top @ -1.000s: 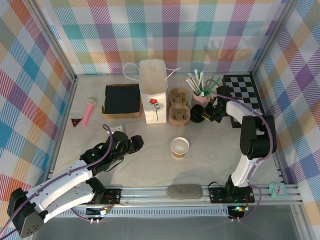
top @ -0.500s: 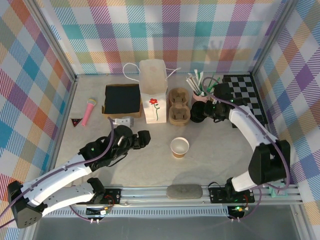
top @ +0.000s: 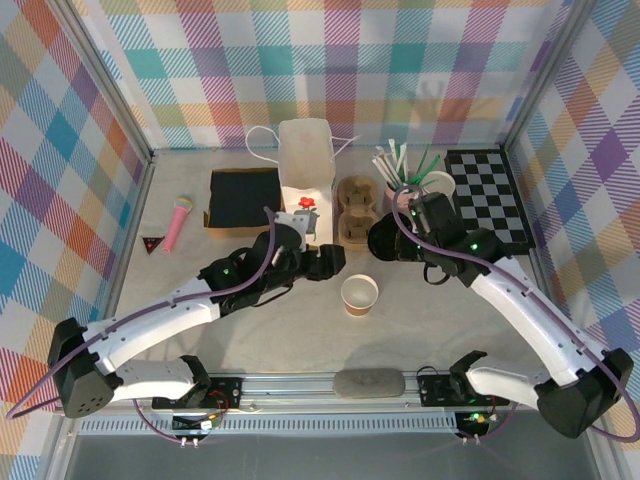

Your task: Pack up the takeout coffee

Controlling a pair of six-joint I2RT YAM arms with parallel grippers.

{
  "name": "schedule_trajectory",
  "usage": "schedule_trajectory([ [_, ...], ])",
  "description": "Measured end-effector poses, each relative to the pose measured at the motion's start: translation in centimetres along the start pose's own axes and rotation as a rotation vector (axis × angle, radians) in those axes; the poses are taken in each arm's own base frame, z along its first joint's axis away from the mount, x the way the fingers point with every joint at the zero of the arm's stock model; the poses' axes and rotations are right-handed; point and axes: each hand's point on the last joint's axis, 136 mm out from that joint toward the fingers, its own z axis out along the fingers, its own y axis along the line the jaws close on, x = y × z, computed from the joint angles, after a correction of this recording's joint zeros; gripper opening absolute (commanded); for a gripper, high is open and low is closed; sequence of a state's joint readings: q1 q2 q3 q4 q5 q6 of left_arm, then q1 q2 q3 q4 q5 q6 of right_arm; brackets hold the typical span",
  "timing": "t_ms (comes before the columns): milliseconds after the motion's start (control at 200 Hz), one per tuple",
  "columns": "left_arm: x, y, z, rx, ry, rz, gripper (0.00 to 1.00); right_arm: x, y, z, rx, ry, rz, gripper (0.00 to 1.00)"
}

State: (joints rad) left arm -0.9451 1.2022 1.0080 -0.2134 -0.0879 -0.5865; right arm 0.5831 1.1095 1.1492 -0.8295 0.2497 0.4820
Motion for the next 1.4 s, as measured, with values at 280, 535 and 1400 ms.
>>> schedule_trajectory([
  [280, -1.1, -3.1, 0.9, 0.122, -0.002, -0.007, 0.64, 1.6, 1.3, 0.1, -0.037, 0.025, -0.047, 0.13],
  [535, -0.8, -4.0, 1.6, 0.166, 0.019, -0.019, 0.58, 1.3, 3.0, -0.1, -0.101, 0.007, -0.06, 0.13],
  [1400, -0.3, -4.5, 2.0, 0.195, 0.042, -0.023, 0.19, 1.2, 4.3, -0.1, -0.129, -0.009, -0.084, 0.12],
])
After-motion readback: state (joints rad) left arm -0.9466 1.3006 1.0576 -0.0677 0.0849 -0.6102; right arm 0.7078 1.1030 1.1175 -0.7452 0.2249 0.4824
